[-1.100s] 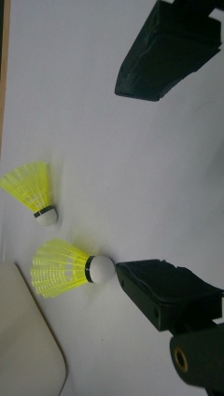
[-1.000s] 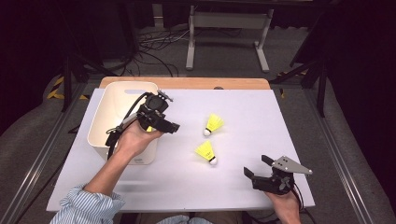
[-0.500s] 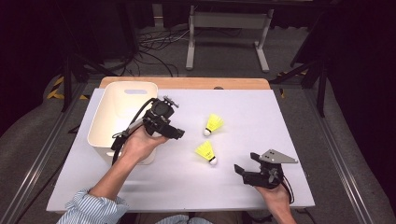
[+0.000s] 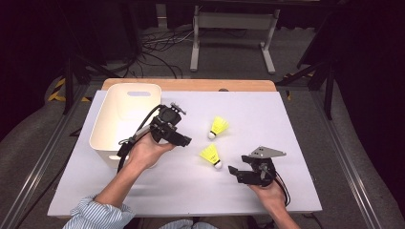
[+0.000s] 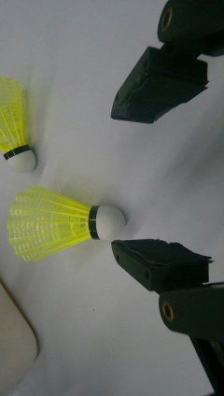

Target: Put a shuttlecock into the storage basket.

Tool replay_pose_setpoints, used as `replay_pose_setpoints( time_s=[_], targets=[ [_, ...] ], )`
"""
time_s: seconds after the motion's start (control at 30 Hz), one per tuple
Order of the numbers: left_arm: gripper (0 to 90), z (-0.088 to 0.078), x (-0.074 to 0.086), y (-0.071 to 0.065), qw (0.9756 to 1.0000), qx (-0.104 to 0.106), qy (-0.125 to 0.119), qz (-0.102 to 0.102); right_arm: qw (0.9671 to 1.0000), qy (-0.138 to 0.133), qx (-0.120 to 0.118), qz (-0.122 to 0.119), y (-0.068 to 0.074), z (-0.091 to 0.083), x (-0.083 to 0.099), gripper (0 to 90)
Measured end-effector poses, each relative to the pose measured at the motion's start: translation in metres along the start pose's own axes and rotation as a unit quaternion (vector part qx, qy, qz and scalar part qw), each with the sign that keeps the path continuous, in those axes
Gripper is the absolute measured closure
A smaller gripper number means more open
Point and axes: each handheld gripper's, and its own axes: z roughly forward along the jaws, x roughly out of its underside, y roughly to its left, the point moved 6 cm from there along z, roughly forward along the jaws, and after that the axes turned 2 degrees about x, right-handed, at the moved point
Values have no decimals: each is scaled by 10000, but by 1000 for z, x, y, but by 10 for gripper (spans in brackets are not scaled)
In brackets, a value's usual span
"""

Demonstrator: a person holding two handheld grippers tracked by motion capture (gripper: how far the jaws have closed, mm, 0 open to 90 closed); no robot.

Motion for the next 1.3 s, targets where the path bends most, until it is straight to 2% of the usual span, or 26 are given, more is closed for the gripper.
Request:
replay_pose_setpoints(
  time_s=[0.33,0.67,0.9,1.3],
  targets=[
    [325,8,1,-5,10000,62,59,-2,9991,400,-105,-109,12,17,-7,396],
    [323,15,2,-8,9999,90,145,18,9967,762,-60,-281,22,36,-14,463],
    [320,21,3,-10,9997,154,176,-8,9943,1021,14,-298,26,46,-16,513],
    [316,29,4,-13,9995,185,270,37,9925,1193,24,-271,28,54,-15,616]
  ],
)
